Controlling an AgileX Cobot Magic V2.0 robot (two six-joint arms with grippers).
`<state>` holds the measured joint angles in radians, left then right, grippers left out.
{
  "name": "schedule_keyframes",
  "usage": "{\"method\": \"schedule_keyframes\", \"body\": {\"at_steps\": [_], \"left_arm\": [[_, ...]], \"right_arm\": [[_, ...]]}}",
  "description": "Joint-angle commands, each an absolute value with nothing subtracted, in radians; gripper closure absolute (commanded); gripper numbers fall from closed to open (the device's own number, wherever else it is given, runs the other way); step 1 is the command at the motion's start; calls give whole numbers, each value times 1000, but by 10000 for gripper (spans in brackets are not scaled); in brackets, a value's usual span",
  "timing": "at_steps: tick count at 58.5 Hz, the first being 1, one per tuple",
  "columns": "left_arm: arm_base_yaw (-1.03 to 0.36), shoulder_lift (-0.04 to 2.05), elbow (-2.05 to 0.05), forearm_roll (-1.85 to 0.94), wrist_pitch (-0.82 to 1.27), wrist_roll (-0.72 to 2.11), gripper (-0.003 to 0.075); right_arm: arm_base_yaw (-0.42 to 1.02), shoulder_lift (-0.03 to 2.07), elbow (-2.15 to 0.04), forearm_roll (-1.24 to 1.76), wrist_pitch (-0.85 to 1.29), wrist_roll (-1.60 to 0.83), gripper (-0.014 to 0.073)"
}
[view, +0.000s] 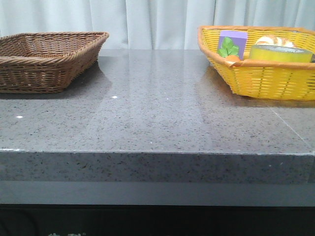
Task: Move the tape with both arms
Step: 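Move the right gripper over the yellow basket toward the yellow tape roll, then grasp the yellow tape roll by its rim with the right gripper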
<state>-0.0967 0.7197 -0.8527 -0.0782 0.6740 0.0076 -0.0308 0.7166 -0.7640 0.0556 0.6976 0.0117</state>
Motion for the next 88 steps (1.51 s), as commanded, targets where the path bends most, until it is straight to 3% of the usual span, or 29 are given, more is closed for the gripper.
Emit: {"method": "schedule_keyframes", "body": {"at_steps": [1,10,13,16,30,58,88], "left_arm": [[-97,742,-886,-66,594,5,639],[-97,761,-886,-57,576,13,295],[-97,762,-886,-57,572,13,225],[-97,768,-886,-57,568,13,192],[-164,769,-888,-135,512,109,195],[-616,769,-890,-153,424,144,195],[-653,777,-888,-153,419,144,195]], "right_arm": [[-36,736,-793,43,641,10,609],[-36,755,-793,36,623,10,238],[-36,755,-793,36,615,10,147],[-36,755,-795,36,608,10,109],[-41,809,-869,39,602,37,123],[-54,1296,-1361,88,833,112,123],[-83,1764,-1858,53,1055,66,123]]}}
